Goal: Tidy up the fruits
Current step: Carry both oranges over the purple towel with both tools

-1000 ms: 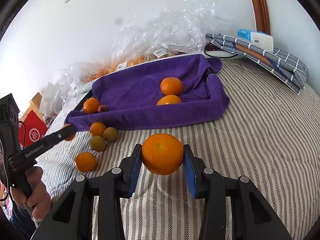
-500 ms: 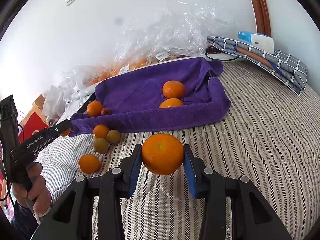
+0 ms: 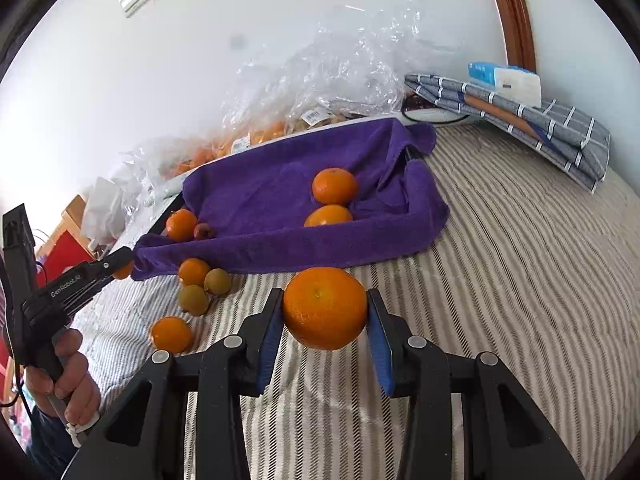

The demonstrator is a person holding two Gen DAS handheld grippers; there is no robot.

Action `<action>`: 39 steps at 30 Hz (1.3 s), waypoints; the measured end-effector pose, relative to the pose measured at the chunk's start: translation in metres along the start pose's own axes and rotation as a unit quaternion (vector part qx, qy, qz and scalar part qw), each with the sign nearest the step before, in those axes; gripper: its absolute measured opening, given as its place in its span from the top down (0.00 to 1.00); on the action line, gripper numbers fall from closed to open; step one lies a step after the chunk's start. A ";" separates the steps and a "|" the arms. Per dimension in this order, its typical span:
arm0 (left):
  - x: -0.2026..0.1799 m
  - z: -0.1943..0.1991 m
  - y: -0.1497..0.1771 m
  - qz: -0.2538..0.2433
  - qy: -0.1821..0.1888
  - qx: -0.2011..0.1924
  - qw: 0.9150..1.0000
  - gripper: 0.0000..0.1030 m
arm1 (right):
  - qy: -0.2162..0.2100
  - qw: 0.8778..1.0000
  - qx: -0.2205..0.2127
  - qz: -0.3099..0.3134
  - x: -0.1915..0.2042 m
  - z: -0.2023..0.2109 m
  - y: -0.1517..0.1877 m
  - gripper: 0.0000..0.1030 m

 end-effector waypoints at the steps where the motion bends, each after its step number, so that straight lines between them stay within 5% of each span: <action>1: 0.001 0.000 -0.001 0.001 0.000 -0.001 1.000 0.70 | 0.000 1.000 -0.002 0.003 0.000 -0.001 -0.005 0.61; 16: 0.000 -0.010 -0.026 -0.007 -0.027 -0.012 1.000 0.70 | 0.028 0.998 -0.006 0.049 -0.012 -0.053 -0.064 0.61; 22: -0.041 -0.037 -0.046 -0.053 -0.008 -0.026 0.998 0.69 | 0.030 0.997 0.007 0.064 -0.014 -0.073 -0.063 0.61; 31: -0.080 -0.097 -0.031 -0.090 -0.001 0.027 0.996 0.69 | 0.023 0.997 0.023 0.068 -0.015 -0.085 -0.053 0.61; 39: -0.089 -0.108 -0.017 -0.121 0.008 0.025 0.992 0.69 | 0.031 0.997 0.023 0.066 -0.016 -0.088 -0.051 0.61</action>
Point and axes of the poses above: each gripper's, at about its wrist camera, not at the fingertips, and z roughly against the way its jaws point, x to its left, y to its underside, the point moved 1 cm from there along -z, roughly the way its jaws point, and after that the axes turned 15 degrees about -x, right-handed, at the moved point
